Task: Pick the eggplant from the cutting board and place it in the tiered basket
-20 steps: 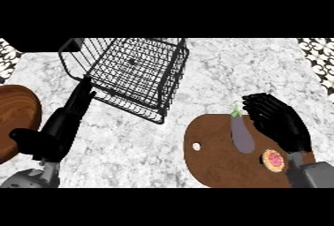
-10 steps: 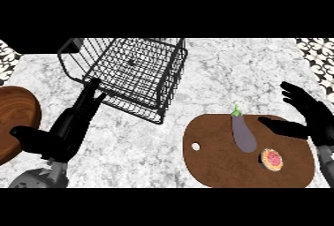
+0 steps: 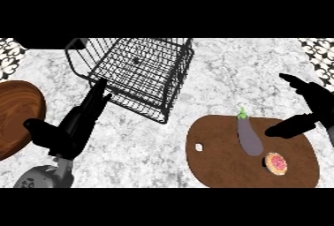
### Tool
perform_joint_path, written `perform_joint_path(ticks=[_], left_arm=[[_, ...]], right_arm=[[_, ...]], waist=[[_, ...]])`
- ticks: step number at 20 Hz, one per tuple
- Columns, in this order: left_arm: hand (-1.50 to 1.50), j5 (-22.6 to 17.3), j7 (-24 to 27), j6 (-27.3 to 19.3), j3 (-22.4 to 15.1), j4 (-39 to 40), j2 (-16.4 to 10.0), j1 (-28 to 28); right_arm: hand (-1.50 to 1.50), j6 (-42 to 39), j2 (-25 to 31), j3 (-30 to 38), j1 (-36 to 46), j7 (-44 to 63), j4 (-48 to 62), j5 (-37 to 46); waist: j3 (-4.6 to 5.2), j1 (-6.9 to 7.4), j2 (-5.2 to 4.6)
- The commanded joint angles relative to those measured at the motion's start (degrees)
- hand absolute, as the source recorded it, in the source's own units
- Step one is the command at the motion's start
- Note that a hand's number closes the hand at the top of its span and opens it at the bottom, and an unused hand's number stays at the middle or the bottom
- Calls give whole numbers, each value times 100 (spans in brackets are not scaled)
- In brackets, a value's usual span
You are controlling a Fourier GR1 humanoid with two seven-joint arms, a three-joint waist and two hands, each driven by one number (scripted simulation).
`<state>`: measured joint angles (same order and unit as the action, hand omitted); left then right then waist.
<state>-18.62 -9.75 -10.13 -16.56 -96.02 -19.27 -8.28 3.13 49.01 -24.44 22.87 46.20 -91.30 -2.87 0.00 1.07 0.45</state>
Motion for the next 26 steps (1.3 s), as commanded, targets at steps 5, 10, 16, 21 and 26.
perform_joint_path(ticks=[5,10,16,21,26], left_arm=[[0,33,-175,37,-147,536,206,-155],[0,-28,-12,270,29,823,68,-81],[0,-34,-200,164,-52,578,186,-89],[0,-83,-198,235,183,713,44,-144],[0,-127,-255,254,202,597,53,-5]], right_arm=[[-150,-1480,-292,-940,1689,2792,10,63],[-150,-1327,-1237,-1232,2276,3450,464,-73],[-150,-1398,-1680,-1791,2494,3403,1627,138],[-150,-1569,-2020,-2122,2678,3712,1943,-33],[-150,-1567,-2109,-2092,2710,3610,2327,-226]], waist=[[34,144,-97],[28,46,-84],[20,58,-109],[24,-69,-91],[15,-121,-67]])
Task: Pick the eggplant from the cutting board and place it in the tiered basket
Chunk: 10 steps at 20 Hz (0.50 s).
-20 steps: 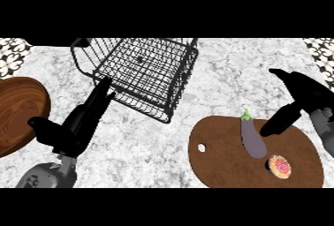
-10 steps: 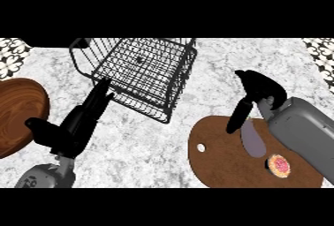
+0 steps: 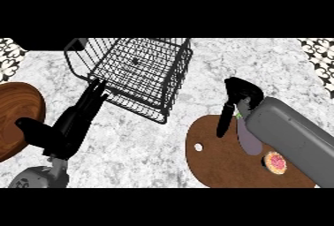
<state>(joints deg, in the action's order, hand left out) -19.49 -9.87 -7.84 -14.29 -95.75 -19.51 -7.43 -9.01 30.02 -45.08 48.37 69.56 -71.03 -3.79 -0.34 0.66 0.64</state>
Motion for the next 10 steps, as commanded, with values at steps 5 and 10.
perform_joint_path(ticks=[5,10], left_arm=[[0,244,-77,-201,-220,622,301,96],[0,13,-215,47,42,545,60,86]], right_arm=[[-150,-251,-338,-351,0,1248,439,-28],[-150,-13,-319,-621,-78,1162,527,326]], waist=[[49,-163,-70],[47,-182,-54]])
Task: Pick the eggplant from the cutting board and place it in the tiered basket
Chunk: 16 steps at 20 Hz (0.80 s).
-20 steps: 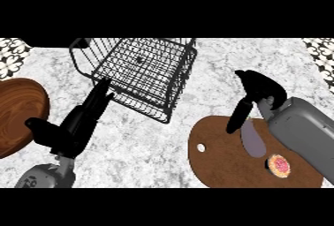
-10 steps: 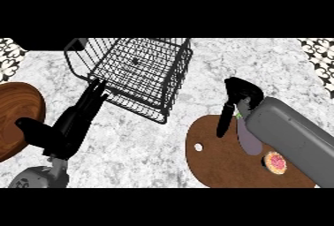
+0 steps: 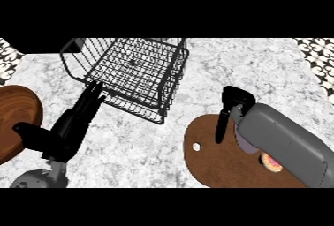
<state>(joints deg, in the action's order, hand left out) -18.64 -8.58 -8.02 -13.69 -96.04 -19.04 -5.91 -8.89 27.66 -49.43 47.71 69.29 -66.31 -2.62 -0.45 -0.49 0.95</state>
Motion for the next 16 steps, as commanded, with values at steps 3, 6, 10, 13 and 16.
perform_joint_path(ticks=[3,6,10,13,16], left_arm=[[0,-30,-127,113,-18,586,44,92],[0,-18,-258,37,4,465,60,93],[0,103,-262,13,-61,665,130,1],[0,59,-101,161,10,692,130,-36],[0,99,-191,65,18,776,197,-67]], right_arm=[[-150,24,-82,-298,-88,1327,-207,265],[-150,-109,320,-65,-105,1081,-222,170],[-150,154,221,-266,-419,952,-203,375],[-150,200,81,-60,-215,980,-73,418],[-150,308,211,-74,-508,770,-94,494]], waist=[[60,-117,-59],[54,-102,-61],[53,-145,-79],[54,-53,-99],[53,-96,-102]])
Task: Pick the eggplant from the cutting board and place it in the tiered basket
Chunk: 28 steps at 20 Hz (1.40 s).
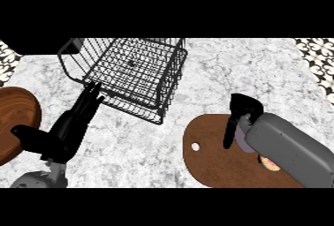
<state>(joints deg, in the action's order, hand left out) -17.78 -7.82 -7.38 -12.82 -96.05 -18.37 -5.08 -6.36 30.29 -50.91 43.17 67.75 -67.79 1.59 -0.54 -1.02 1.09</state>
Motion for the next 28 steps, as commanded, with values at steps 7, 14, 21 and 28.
perform_joint_path(ticks=[7,14,21,28], left_arm=[[0,-82,-473,110,98,604,-13,-187],[0,147,-435,6,-149,504,191,-35],[0,90,-358,150,69,685,191,-161],[0,6,-342,404,229,1077,178,-453]], right_arm=[[-150,55,184,211,-450,774,-63,133],[-150,408,6,161,-845,464,244,511],[-150,237,-50,374,-1047,427,26,533],[150,416,-443,443,-1261,-588,420,801]], waist=[[60,-31,-107],[55,15,-111],[59,16,-105],[55,36,-142]])
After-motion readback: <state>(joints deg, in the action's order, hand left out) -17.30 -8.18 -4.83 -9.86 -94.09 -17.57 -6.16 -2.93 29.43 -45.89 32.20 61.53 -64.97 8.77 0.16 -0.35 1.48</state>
